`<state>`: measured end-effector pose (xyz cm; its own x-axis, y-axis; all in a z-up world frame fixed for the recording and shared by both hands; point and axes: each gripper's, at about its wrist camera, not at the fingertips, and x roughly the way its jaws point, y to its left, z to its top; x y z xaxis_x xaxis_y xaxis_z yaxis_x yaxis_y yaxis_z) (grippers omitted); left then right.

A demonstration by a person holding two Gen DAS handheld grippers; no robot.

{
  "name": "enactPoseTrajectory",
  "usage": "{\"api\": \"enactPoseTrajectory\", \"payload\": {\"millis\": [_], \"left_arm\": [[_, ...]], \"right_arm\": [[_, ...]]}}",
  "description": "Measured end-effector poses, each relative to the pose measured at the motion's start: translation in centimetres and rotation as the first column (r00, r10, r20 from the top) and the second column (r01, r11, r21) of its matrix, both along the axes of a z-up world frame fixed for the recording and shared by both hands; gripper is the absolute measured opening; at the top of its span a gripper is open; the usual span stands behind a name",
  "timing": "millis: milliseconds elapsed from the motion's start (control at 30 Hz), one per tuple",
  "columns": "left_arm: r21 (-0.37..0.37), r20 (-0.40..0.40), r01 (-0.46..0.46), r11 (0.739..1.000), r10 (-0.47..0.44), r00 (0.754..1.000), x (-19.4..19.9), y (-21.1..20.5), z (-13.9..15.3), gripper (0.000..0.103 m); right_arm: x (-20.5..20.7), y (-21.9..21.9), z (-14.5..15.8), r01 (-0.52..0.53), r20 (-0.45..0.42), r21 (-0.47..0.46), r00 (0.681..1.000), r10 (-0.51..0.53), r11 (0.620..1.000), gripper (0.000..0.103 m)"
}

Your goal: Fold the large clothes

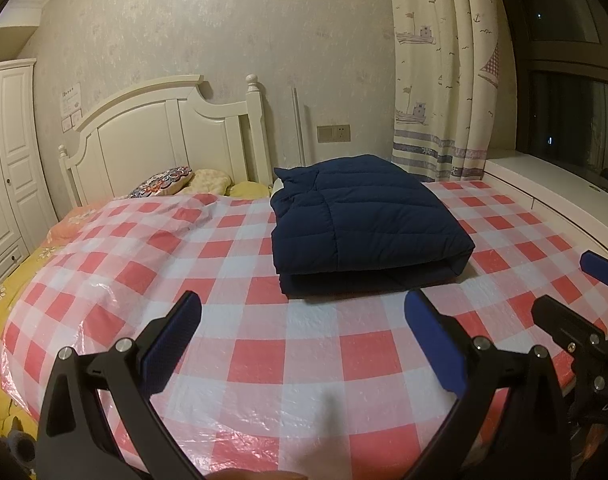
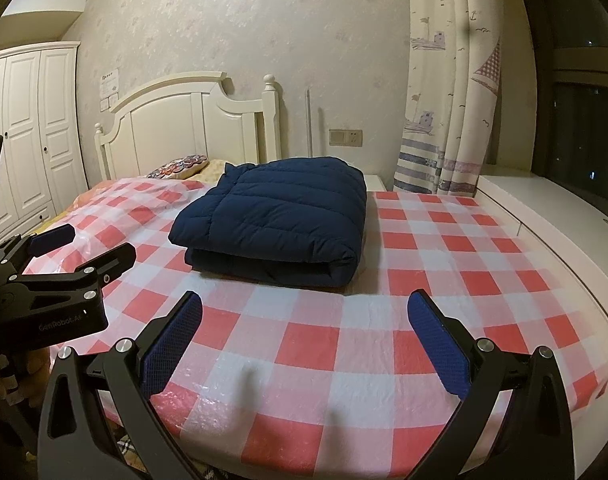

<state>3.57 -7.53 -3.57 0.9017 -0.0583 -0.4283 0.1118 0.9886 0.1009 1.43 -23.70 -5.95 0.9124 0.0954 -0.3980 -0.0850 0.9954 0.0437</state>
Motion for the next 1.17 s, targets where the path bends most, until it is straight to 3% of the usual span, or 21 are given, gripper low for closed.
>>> {"api": "enactPoseTrajectory", "payload": {"millis": [767, 867, 933, 1033, 1167], "left_arm": [[0.000, -0.010, 0.014, 1.000, -0.014, 1.000, 0.3, -0.2, -0.5, 0.101], [-0.010, -0.004, 0.069, 0.998, -0.069, 0.998, 0.3, -0.5, -1.4, 0.101], [0.009, -0.056, 0.106, 0.994, -0.106, 0.993, 1.2, -0.9, -2.3, 0.101], [-0.034, -0.145, 0.137, 0.990, -0.141, 0.979, 4.2, 1.4, -2.4, 0.101], [-0.080, -0.155, -0.047, 0.996, 0.034, 0.987, 10.0, 10.0, -0.5, 0.101]], "right_arm": [[0.6, -0.1, -0.9, -0.013, -0.033, 0.000, 0.999, 0.013, 1.000, 0.099], [1.1, -0.1, -1.5, -0.020, -0.056, -0.004, 0.998, 0.020, 1.000, 0.099], [1.5, -0.1, -1.9, -0.027, -0.072, -0.008, 0.997, 0.026, 1.000, 0.099], [2.8, -1.1, -2.0, -0.058, -0.109, -0.011, 0.992, 0.057, 0.998, 0.099], [5.9, -8.1, 0.6, 0.030, -0.137, -0.009, 0.990, -0.031, 1.000, 0.099]]}}
